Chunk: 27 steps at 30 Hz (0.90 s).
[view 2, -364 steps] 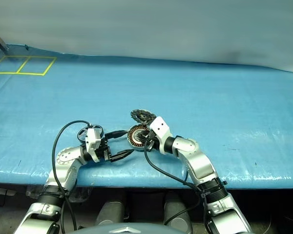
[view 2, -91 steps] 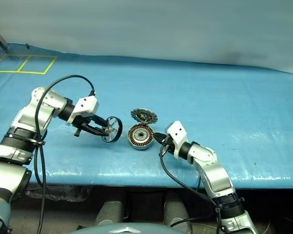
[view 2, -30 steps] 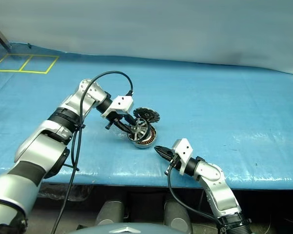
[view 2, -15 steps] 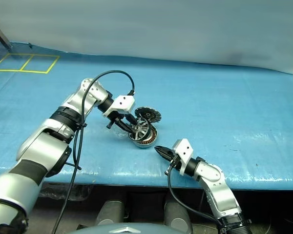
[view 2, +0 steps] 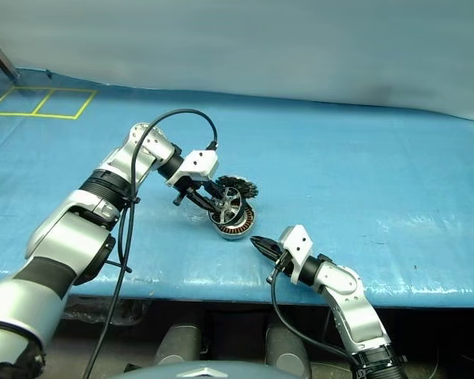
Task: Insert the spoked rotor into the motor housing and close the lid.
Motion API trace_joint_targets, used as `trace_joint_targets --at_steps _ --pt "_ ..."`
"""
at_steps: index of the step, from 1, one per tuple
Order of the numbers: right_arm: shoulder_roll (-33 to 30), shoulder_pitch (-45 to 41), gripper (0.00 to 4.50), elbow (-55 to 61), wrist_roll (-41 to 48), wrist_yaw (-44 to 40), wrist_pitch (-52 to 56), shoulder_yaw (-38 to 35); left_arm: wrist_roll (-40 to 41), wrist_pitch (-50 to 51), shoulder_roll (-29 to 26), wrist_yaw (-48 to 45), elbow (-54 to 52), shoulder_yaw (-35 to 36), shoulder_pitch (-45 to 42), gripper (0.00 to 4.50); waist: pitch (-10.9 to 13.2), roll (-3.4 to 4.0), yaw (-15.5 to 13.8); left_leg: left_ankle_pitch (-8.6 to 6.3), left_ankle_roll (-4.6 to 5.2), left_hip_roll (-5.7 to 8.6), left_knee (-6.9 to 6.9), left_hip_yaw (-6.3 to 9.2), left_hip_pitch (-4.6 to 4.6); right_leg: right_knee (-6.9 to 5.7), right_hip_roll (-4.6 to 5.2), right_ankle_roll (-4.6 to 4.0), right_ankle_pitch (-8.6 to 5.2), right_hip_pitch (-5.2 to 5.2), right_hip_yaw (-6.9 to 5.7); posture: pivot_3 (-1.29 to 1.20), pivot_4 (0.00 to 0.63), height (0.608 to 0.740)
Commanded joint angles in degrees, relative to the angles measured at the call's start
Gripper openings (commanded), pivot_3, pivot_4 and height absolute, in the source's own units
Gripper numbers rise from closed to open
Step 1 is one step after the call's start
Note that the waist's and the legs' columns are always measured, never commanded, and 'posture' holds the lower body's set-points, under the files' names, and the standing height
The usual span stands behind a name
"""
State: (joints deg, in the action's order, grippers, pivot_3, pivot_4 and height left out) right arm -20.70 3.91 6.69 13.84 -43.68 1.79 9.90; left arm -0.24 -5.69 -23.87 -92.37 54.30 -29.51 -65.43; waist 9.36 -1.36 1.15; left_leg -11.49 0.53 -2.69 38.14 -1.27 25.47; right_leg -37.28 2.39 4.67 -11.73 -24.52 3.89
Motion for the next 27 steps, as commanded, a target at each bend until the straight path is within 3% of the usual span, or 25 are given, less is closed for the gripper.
trace_joint_targets --at_steps 1,27 --pt "0.2 0.2 0.0 0.5 0.1 0.1 -1.1 -0.3 1.8 0.3 -0.3 -0.1 -0.7 1.0 -2.3 1.27 0.0 0.0 0.0 0.0 0.0 0.0 0.0 0.0 0.0 0.0 0.0 0.0 0.0 0.0 0.0 0.0 0.15 0.74" --pt "0.4 0.4 0.0 0.9 -0.6 1.2 -1.6 -0.2 -0.9 -3.9 0.2 -0.1 1.8 -1.6 -1.2 1.27 0.0 0.0 0.1 0.0 0.0 0.0 0.0 0.0 0.0 0.0 0.0 0.0 0.0 0.0 0.0 0.0 0.15 0.74"
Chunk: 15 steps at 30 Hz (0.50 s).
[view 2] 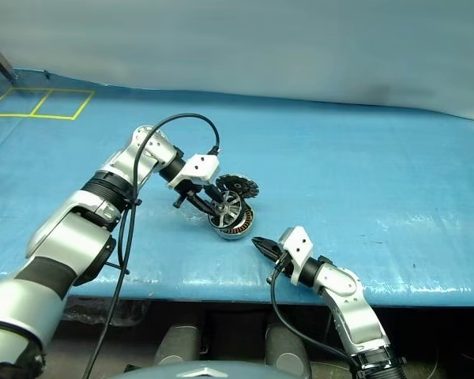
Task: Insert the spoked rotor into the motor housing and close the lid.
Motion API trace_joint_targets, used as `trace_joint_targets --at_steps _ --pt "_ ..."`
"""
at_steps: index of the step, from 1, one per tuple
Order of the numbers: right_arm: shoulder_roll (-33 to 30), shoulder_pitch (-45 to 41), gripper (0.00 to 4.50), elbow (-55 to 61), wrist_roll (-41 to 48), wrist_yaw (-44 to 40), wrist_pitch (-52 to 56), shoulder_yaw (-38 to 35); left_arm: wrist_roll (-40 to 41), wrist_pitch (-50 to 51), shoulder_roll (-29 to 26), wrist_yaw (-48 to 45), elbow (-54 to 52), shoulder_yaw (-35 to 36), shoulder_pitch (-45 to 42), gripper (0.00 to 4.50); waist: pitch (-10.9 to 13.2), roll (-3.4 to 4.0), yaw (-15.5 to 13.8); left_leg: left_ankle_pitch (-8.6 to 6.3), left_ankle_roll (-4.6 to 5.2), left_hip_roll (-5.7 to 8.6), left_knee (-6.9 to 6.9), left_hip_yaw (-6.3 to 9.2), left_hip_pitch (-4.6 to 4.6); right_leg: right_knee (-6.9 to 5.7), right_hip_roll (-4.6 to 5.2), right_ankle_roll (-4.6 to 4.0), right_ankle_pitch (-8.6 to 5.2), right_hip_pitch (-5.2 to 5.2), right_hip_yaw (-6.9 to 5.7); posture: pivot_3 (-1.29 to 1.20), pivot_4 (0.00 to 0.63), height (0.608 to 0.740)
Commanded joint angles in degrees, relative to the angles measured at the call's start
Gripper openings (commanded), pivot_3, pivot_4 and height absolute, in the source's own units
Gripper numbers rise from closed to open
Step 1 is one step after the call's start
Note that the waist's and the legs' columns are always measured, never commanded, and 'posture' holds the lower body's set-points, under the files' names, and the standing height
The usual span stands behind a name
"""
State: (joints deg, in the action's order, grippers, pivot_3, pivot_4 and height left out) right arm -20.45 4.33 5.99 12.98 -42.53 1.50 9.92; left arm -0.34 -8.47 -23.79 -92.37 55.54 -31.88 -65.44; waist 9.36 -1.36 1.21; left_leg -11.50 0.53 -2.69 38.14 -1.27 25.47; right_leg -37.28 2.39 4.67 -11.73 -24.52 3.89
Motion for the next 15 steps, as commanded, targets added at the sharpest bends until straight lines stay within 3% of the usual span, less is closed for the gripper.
trace_joint_targets --at_steps 1,15 --pt "0.2 0.0 0.0 1.6 0.2 0.0 -1.3 -0.3 -0.9 -1.3 0.2 -0.1 0.7 0.9 -1.2 1.27 0.0 0.0 0.0 0.0 0.0 0.0 0.0 0.0 0.0 0.0 0.0 0.0 0.0 0.0 0.0 0.0 0.15 0.74" --pt "0.2 -0.1 0.0 1.5 0.0 0.0 -1.1 -0.3 -3.9 -4.0 2.5 2.2 2.6 6.5 -1.5 1.27 0.0 0.0 0.0 0.0 0.0 0.0 0.0 0.0 0.0 0.0 0.0 0.01 0.01 0.0 0.0 0.0 0.15 0.74"
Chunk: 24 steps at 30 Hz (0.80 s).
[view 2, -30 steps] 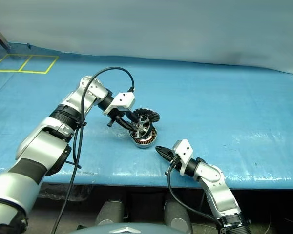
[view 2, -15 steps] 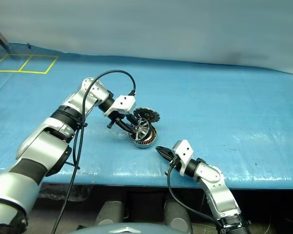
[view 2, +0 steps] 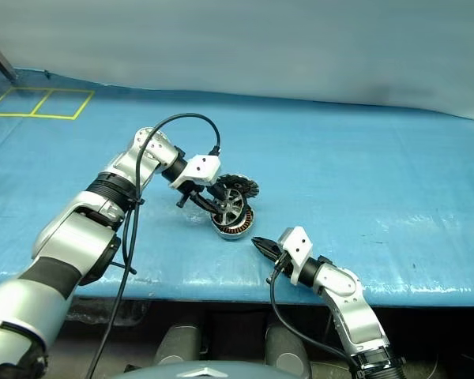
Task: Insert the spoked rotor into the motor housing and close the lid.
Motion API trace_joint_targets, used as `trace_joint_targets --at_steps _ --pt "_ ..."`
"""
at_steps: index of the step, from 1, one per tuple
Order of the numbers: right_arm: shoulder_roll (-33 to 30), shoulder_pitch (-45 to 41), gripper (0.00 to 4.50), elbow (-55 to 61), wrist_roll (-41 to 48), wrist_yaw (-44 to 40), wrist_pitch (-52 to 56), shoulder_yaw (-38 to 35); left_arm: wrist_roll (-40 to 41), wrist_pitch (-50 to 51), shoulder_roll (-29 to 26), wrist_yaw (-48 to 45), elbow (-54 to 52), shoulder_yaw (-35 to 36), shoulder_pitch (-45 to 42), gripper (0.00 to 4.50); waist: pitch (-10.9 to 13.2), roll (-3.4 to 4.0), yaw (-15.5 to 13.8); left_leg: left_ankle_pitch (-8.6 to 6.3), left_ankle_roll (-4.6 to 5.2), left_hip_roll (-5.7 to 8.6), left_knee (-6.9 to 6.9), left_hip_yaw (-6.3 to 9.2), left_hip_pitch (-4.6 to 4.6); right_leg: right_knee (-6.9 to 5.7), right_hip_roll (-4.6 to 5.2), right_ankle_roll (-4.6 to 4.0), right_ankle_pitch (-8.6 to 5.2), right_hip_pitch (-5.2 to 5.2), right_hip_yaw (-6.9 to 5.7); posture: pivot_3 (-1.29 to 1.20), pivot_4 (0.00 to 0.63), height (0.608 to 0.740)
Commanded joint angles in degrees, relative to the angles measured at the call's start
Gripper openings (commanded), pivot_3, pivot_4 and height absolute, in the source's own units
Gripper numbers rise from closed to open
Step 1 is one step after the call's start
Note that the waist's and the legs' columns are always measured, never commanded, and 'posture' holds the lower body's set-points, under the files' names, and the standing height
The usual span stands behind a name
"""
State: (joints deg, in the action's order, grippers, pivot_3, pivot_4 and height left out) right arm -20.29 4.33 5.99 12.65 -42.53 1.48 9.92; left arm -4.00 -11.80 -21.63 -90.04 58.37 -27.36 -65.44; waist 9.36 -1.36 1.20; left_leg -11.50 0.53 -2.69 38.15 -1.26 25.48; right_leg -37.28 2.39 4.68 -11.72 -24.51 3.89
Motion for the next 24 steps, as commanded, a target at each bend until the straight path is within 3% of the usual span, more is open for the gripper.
trace_joint_targets --at_steps 1,19,20,23,24 --pt "0.1 -0.1 0.0 1.5 0.4 0.0 -1.1 -0.3 -0.3 -0.8 0.3 -0.2 -0.3 2.2 -1.5 1.27 0.0 0.0 0.0 0.0 0.0 0.0 0.0 0.0 0.0 0.0 0.0 0.0 0.0 0.0 0.0 0.0 0.15 0.74" --pt "0.3 -0.2 0.0 1.6 -0.2 0.3 -1.2 -0.3 -2.2 -1.9 0.6 -2.5 0.5 1.6 -1.4 1.27 0.0 0.0 0.0 0.0 0.0 0.0 0.0 0.0 0.0 0.0 0.0 0.0 0.0 0.0 0.0 0.0 0.15 0.74" --pt "0.3 -0.2 0.0 1.6 -0.2 0.3 -1.2 -0.3 -2.3 -2.1 0.8 -2.5 0.5 2.0 -1.4 1.91 0.0 0.0 0.0 0.0 0.0 0.0 0.0 0.0 0.0 0.0 0.0 0.0 0.0 0.0 0.0 0.0 0.15 0.74" --pt "0.3 -0.2 0.0 1.6 -0.2 0.3 -1.2 -0.3 -2.5 -2.3 1.0 -2.3 0.6 2.9 -1.5 2.74 0.0 0.0 0.0 0.0 0.0 0.0 0.0 0.0 0.0 0.0 0.0 0.0 0.0 0.0 0.0 0.0 0.15 0.74" --pt "0.3 -0.2 0.0 1.6 -0.2 0.3 -1.2 -0.3 -2.4 -2.1 1.1 -2.3 0.7 3.2 -1.5 2.74 0.0 0.0 0.0 0.0 0.0 0.0 0.0 0.0 0.0 0.0 0.0 0.0 0.0 0.0 0.0 0.0 0.15 0.74"
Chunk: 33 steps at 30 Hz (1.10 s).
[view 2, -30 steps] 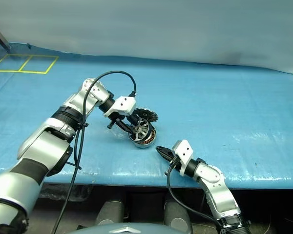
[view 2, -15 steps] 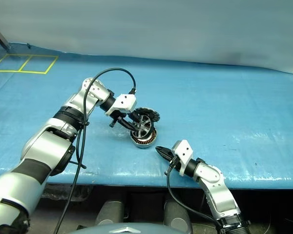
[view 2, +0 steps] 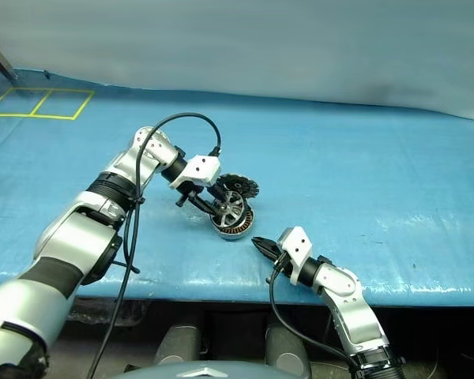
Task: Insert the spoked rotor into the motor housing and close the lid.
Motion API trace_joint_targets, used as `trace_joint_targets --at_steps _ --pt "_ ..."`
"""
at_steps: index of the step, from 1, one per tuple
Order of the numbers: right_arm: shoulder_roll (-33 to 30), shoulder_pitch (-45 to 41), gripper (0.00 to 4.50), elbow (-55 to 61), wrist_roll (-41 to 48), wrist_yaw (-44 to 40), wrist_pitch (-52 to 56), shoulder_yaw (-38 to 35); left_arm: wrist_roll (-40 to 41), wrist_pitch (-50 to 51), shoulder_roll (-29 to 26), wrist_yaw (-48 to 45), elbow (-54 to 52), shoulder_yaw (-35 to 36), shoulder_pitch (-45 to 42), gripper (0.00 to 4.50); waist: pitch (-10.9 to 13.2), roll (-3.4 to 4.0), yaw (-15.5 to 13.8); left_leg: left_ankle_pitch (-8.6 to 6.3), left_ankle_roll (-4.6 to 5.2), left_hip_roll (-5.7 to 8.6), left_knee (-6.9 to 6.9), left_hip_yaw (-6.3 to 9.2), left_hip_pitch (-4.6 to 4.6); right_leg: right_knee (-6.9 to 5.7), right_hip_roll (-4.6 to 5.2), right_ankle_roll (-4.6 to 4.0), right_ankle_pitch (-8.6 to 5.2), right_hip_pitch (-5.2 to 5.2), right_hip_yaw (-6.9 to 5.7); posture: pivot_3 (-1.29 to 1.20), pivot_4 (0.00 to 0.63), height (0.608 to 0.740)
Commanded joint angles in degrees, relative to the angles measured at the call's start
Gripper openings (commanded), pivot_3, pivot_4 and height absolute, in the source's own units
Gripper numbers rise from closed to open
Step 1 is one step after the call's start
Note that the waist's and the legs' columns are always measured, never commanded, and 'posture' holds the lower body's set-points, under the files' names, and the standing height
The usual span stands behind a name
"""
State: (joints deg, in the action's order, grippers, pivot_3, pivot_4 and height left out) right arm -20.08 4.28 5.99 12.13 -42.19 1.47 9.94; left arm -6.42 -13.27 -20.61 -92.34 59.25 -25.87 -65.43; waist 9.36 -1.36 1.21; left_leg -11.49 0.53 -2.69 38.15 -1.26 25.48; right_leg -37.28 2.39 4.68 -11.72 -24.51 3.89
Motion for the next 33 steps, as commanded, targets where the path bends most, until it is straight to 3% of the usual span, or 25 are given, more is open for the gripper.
trace_joint_targets --at_steps 1,16,25,33 --pt "0.1 -0.2 0.0 1.5 0.3 0.0 -1.3 -0.3 0.3 -0.2 0.1 -0.1 -0.3 1.8 -1.6 2.74 0.0 0.0 0.0 0.0 0.0 0.0 0.0 0.0 0.0 0.0 0.0 0.0 0.0 0.0 0.0 0.0 0.15 0.74" --pt "0.1 -1.0 0.0 1.1 0.5 -0.3 -0.9 -0.3 4.5 1.3 -2.1 -0.2 -4.0 2.4 0.2 2.74 0.0 0.0 0.1 0.0 0.0 0.0 0.0 0.0 0.0 0.0 0.0 0.0 0.01 0.0 0.0 0.0 0.15 0.74" --pt "1.8 -4.5 0.0 0.8 -0.9 6.5 -0.6 -3.4 16.8 10.1 -12.6 -0.2 -25.1 1.1 11.9 2.74 0.0 0.03 0.7 0.0 0.0 -0.03 -0.03 0.01 -0.03 -0.05 0.0 -0.09 0.06 -0.01 0.01 0.0 0.15 0.74" --pt "4.2 -9.4 0.0 -3.2 -1.4 10.9 -1.9 -6.1 20.5 14.6 -13.0 4.6 -33.9 10.0 23.4 2.74 0.0 0.03 0.3 0.02 0.01 -0.03 0.01 -0.02 -0.11 -0.09 0.0 -0.08 0.05 0.05 0.01 0.0 0.15 0.74"
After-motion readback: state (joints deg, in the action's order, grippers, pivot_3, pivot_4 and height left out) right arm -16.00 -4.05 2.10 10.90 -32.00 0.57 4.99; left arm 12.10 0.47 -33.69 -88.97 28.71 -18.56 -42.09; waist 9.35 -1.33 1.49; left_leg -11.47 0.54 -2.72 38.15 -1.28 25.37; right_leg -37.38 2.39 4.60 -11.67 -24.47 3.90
